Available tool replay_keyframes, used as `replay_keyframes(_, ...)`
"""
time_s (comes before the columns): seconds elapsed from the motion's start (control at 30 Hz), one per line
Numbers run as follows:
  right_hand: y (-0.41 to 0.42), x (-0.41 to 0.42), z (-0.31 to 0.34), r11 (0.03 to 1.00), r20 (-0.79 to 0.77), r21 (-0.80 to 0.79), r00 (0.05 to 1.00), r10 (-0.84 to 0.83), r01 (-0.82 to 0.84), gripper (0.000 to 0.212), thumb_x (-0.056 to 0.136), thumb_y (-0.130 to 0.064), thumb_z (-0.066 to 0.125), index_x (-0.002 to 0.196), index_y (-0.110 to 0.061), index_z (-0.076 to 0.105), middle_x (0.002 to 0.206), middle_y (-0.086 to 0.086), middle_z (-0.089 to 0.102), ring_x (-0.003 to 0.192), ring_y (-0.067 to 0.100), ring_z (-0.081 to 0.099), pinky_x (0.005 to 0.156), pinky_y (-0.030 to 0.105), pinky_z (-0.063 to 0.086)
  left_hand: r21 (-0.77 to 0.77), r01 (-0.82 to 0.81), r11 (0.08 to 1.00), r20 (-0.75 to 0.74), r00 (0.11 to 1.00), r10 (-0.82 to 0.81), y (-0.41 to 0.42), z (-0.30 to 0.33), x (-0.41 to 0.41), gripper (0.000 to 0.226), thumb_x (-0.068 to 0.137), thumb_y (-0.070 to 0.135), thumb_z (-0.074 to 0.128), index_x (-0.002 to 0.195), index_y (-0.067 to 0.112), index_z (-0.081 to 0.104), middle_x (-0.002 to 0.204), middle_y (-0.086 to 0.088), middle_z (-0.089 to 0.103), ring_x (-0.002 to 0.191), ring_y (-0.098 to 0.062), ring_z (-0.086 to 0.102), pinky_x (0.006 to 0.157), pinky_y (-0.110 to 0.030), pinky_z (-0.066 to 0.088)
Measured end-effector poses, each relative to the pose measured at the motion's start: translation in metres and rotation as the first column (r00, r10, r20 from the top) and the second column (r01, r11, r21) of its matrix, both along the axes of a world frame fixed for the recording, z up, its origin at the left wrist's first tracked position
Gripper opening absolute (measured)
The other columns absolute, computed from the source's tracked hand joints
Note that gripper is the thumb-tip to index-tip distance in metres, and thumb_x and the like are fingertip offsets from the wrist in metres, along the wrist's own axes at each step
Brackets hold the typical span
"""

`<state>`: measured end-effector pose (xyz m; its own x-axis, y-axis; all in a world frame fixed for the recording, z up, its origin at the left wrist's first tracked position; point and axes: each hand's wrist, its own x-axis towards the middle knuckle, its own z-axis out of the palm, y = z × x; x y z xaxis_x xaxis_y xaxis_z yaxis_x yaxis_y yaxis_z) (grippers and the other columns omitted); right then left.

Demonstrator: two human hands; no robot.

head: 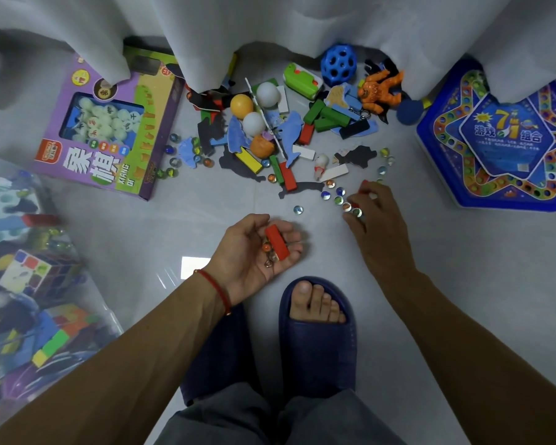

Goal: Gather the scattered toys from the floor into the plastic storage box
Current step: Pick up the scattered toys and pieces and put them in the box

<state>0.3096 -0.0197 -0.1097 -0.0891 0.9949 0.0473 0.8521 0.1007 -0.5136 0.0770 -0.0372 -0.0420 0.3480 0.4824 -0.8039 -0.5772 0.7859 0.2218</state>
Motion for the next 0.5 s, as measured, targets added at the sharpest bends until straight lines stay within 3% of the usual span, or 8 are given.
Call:
replay_keyframes(0.17, -0.02, -0.002, 0.008, 0.999, 0.079, 0.029, 0.997, 0.01, -0.012, 0.014, 0.088, -0.007, 0.072, 0.099, -0.001, 0.066, 0.119, 0.018, 0.056, 0.086, 0.024, 0.06, 0.074, 0.032, 0.055, -0.01, 0.021, 1.0, -0.014, 1.0, -0.021, -0.006, -0.001, 0.003, 0.036, 0.093, 0.03, 0.046, 0.091, 0.002, 0.069, 0.09, -0.017, 0.069, 0.083, -0.029, 0.065, 0.072, -0.034, 0.058)
replay_keyframes(0.3, -0.026, -0.009, 0.019, 0.988, -0.014, -0.054, 0.989, -0.147, 0.146, 0.019, 0.09, -0.011, 0.069, 0.106, -0.007, 0.061, 0.115, 0.007, 0.051, 0.085, 0.005, 0.046, 0.07, 0.017, 0.047, 0.008, 0.062, 0.998, -0.048, 0.997, -0.062, -0.008, -0.001, 0.006, 0.031, 0.095, 0.029, 0.047, 0.087, 0.006, 0.068, 0.085, -0.013, 0.067, 0.079, -0.025, 0.063, 0.07, -0.033, 0.057)
replay_keyframes(0.37, -0.027, -0.013, 0.022, 0.971, 0.002, -0.08, 0.974, -0.227, 0.226, 0.029, 0.088, -0.014, 0.071, 0.112, -0.009, 0.055, 0.117, 0.01, 0.048, 0.085, 0.009, 0.045, 0.071, 0.02, 0.044, 0.033, 0.141, 0.989, -0.163, 0.977, -0.134, -0.008, 0.001, 0.013, 0.026, 0.096, 0.028, 0.051, 0.079, 0.012, 0.064, 0.077, -0.008, 0.064, 0.068, -0.019, 0.06, 0.062, -0.029, 0.054)
replay_keyframes(0.43, -0.023, -0.016, 0.026, 0.932, -0.029, -0.154, 0.941, -0.336, 0.328, 0.04, 0.088, -0.02, 0.072, 0.12, -0.008, 0.049, 0.121, 0.011, 0.045, 0.09, 0.012, 0.045, 0.074, 0.023, 0.042, 0.089, 0.264, 0.96, -0.377, 0.902, -0.213, -0.006, 0.001, 0.022, 0.029, 0.095, 0.03, 0.058, 0.07, 0.014, 0.058, 0.066, -0.005, 0.055, 0.053, -0.015, 0.051, 0.046, -0.023, 0.043)
replay_keyframes(0.5, -0.018, -0.016, 0.029, 0.897, -0.053, -0.211, 0.912, -0.407, 0.388, 0.046, 0.089, -0.023, 0.072, 0.124, -0.008, 0.046, 0.123, 0.011, 0.045, 0.093, 0.012, 0.045, 0.077, 0.023, 0.039, 0.156, 0.5, 0.852, -0.656, 0.697, -0.29, -0.003, -0.003, 0.03, 0.041, 0.094, 0.039, 0.059, 0.064, 0.012, 0.053, 0.057, -0.004, 0.047, 0.046, -0.013, 0.041, 0.042, -0.022, 0.035)
